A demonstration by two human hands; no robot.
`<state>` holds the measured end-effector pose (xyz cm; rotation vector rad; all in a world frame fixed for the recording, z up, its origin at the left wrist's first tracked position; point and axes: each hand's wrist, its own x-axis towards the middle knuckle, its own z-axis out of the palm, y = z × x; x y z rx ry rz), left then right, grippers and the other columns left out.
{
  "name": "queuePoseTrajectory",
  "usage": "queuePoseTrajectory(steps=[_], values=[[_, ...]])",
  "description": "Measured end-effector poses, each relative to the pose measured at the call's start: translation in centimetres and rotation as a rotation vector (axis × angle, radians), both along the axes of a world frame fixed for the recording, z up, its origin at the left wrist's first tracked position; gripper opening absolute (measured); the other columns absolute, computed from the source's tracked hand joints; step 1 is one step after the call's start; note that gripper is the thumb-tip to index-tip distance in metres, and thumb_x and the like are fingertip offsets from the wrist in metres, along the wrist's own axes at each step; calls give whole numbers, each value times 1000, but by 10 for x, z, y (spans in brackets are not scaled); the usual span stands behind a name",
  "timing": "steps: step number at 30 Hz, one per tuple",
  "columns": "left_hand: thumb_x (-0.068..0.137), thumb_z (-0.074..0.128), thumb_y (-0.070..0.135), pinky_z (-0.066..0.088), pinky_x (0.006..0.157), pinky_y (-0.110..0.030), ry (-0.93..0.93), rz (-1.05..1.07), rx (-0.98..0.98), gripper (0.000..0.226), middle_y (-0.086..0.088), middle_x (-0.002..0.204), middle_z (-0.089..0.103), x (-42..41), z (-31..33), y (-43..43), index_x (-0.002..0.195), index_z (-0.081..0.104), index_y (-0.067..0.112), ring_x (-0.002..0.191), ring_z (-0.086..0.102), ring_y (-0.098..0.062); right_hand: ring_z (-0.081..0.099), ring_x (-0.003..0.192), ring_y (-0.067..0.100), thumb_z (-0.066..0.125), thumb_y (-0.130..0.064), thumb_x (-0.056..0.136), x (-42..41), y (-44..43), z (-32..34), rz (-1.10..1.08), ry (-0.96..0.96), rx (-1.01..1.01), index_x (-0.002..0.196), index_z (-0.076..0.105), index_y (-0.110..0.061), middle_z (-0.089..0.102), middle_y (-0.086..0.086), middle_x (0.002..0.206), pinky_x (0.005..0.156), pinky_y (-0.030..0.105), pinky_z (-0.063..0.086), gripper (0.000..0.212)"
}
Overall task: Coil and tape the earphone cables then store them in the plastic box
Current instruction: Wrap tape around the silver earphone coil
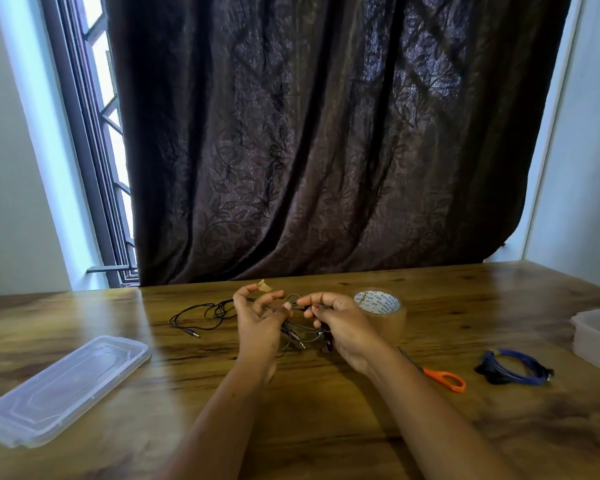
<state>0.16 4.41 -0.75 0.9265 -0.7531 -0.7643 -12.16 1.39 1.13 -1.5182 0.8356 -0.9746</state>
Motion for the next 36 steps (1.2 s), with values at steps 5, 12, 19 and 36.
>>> queuePoseTrajectory(steps=[5, 12, 19, 36], values=[[95, 43, -5, 53, 75, -36, 199, -121, 4, 35, -8, 110, 63, 0, 4, -1, 116, 39, 22, 89, 62, -24, 46, 70, 7, 41, -2, 96, -1, -4, -4, -54, 56, -23, 90, 71, -20, 62, -3, 81, 68, 22, 41, 36], [81, 32, -26, 47, 75, -35, 175, -246, 40, 60, -12, 116, 58, -1, 4, -1, 108, 41, 27, 91, 60, -29, 48, 70, 8, 40, 0, 97, -6, -6, -5, -123, 103, -99, 97, 70, -13, 63, 0, 84, 61, 15, 40, 32], [78, 41, -29, 48, 71, -36, 126, -263, 58, 68, -13, 119, 54, 2, 2, -1, 108, 42, 32, 93, 58, -30, 54, 74, 12, 41, -3, 96, -4, -8, -8, -113, 159, -165, 90, 71, -22, 68, 6, 91, 65, 22, 42, 36], [73, 21, -24, 41, 83, -38, 256, -175, 69, 65, -13, 117, 52, 3, 5, -5, 104, 42, 29, 106, 49, -28, 51, 74, 3, 78, -18, 76, -5, 1, -3, 14, 467, -291, 110, 63, -19, 55, -6, 88, 66, 16, 43, 37]])
